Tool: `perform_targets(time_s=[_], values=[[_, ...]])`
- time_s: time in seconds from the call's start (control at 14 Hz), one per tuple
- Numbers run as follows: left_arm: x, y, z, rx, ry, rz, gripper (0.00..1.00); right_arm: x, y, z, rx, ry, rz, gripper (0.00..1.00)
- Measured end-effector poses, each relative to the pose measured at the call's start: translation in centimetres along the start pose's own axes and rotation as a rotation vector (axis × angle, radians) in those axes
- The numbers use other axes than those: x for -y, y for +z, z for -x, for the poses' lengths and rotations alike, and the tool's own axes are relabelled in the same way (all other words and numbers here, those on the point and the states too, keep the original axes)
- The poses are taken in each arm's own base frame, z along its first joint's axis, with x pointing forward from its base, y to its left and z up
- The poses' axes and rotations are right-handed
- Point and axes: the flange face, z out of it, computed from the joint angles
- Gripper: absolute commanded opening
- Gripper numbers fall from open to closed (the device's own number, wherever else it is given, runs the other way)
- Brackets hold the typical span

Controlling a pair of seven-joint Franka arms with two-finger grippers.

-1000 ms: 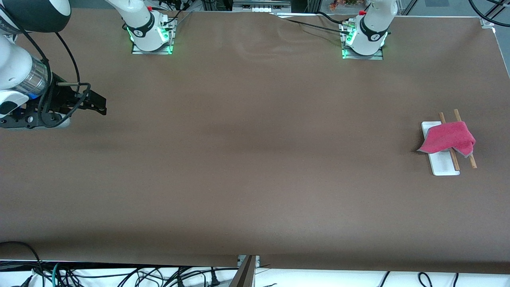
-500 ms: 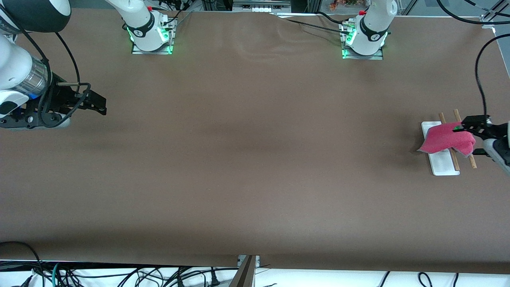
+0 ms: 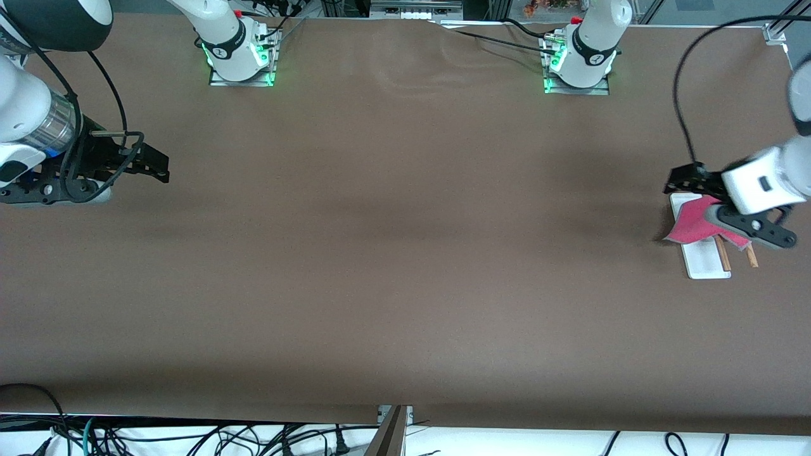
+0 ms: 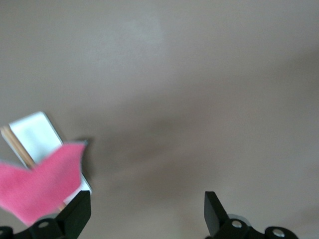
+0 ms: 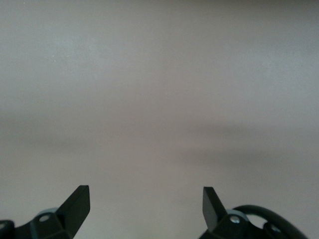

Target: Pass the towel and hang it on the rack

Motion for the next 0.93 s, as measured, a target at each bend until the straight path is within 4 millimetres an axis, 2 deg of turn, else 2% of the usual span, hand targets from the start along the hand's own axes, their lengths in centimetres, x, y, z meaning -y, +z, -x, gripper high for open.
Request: perform_targets(time_s=[0.14, 0.21, 0.29, 0.5, 0.93], values=[[-4.0, -0.2, 0.6, 0.007, -0.059, -0.087, 1.00, 0.0, 0.0, 0.0, 0.000, 0.000, 0.000, 1.00], [-5.1, -0.7, 1.1, -0.009, -0.086, -0.116, 1.00, 0.0, 0.0, 0.0, 0.000, 0.000, 0.000, 1.00], [-5.3, -1.3, 1.7, -0.029, -0.128, -0.129, 1.00, 0.0, 0.0, 0.0, 0.000, 0.000, 0.000, 1.00], [-3.0, -3.5, 3.6, -0.100, -0.241, -0.131, 1.00, 0.0, 0.0, 0.0, 0.000, 0.000, 0.000, 1.00], [-3.1, -3.5, 3.5, -0.139, -0.269, -0.046, 1.00, 0.0, 0.0, 0.0, 0.000, 0.000, 0.000, 1.00]])
